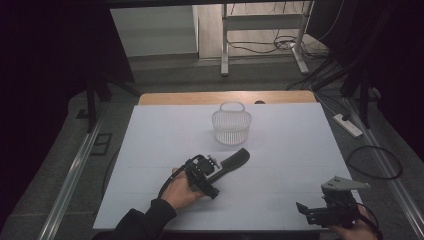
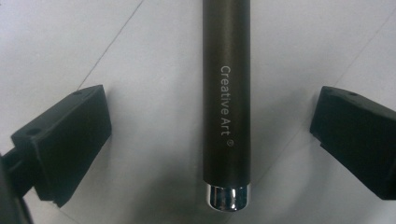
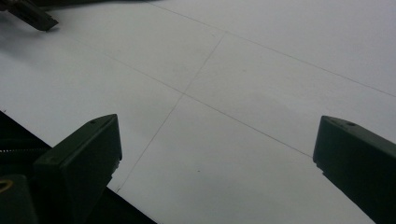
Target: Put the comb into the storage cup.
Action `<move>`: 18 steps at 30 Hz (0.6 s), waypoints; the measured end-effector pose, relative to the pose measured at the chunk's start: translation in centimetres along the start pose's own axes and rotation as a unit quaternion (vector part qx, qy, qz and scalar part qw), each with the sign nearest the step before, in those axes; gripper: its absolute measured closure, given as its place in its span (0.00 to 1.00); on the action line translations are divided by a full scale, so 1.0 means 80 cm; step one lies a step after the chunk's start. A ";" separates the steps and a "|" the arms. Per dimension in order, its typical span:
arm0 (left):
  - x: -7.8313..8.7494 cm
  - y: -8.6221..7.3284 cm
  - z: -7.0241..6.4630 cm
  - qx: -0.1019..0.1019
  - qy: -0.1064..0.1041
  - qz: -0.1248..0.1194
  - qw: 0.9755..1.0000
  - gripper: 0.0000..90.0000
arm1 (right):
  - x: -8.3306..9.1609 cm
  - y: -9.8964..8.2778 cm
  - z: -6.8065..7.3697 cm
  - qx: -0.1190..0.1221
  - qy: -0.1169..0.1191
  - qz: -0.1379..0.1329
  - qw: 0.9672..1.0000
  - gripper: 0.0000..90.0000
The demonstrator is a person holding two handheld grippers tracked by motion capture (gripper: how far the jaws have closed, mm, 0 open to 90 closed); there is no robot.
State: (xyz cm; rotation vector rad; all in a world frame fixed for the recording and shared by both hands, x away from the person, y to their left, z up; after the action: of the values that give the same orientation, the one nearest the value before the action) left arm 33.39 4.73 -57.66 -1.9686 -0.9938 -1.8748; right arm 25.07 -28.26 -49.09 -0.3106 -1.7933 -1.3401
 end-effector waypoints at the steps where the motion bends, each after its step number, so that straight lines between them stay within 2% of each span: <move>1: 0.000 0.000 0.000 0.000 0.000 0.001 1.000 0.00 | 0.000 0.000 0.000 0.000 0.000 0.000 1.000 0.02; 4: 0.002 0.000 -0.002 -0.004 -0.001 0.002 1.000 0.03 | 0.000 0.000 0.000 0.000 0.000 0.000 1.000 0.02; 6: 0.006 0.001 -0.006 -0.012 -0.004 0.001 1.000 0.09 | 0.000 0.000 0.000 0.000 0.000 0.001 1.000 0.02; 9: 0.009 0.001 -0.010 -0.019 -0.006 -0.001 1.000 0.23 | 0.000 0.000 0.000 0.001 0.000 0.001 1.000 0.02; 18: 0.018 0.000 -0.003 -0.004 -0.001 -0.015 1.000 0.65 | 0.000 0.000 0.000 0.001 0.000 0.001 1.000 0.02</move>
State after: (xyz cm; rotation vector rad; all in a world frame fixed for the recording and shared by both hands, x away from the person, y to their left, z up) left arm 33.13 5.03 -56.24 -1.9708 -1.0231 -1.8945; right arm 25.08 -28.23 -49.12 -0.3116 -1.7935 -1.3358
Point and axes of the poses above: each handheld gripper's, and its own axes: x roughly backward along the jaws, y roughly out of its top, z roughly to its left, the point moved 6 cm from there along -x, roughly forward along the jaws, and after that the axes turned 6 degrees about -y, right-handed, at the moved point
